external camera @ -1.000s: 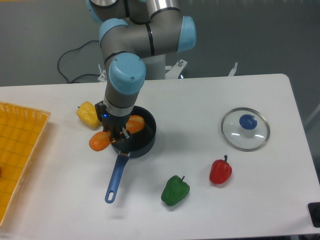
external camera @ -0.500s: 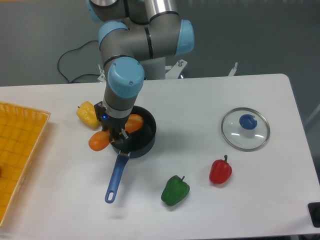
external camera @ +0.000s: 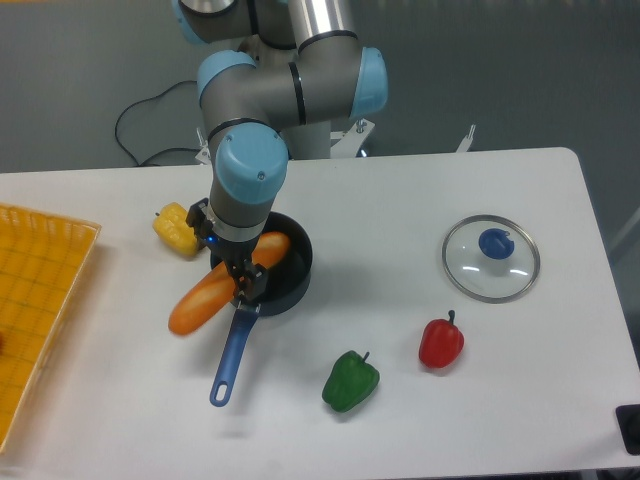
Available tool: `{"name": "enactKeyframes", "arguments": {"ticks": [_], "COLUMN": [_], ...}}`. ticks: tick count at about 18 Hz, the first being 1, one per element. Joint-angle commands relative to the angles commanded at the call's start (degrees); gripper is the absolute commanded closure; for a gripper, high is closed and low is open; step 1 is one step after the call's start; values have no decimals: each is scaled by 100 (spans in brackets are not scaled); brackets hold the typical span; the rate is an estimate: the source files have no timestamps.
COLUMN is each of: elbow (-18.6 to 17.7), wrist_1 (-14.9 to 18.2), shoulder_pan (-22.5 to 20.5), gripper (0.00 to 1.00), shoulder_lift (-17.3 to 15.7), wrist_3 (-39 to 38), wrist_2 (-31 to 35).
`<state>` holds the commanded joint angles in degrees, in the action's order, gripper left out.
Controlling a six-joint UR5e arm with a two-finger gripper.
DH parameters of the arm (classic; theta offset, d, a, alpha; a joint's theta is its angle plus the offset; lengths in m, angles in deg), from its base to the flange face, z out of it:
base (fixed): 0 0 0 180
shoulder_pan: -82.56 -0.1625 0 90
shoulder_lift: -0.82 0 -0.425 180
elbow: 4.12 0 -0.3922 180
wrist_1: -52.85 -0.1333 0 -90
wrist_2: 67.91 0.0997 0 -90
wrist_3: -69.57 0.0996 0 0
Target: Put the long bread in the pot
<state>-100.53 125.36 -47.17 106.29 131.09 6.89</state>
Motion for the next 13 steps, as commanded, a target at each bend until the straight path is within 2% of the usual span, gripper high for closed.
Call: {"name": "enactKeyframes", "arguments": {"ticks": [5, 11, 13], "elbow": [114, 536, 501], "wrist_1": [-9, 26, 44], "shoulder_pan": [-9, -193, -211], "gripper": [0, 0, 0], "shoulder_lift": [-9, -9, -35], "wrist_3": [26, 79, 175], "wrist_2": [0, 35, 533]}}
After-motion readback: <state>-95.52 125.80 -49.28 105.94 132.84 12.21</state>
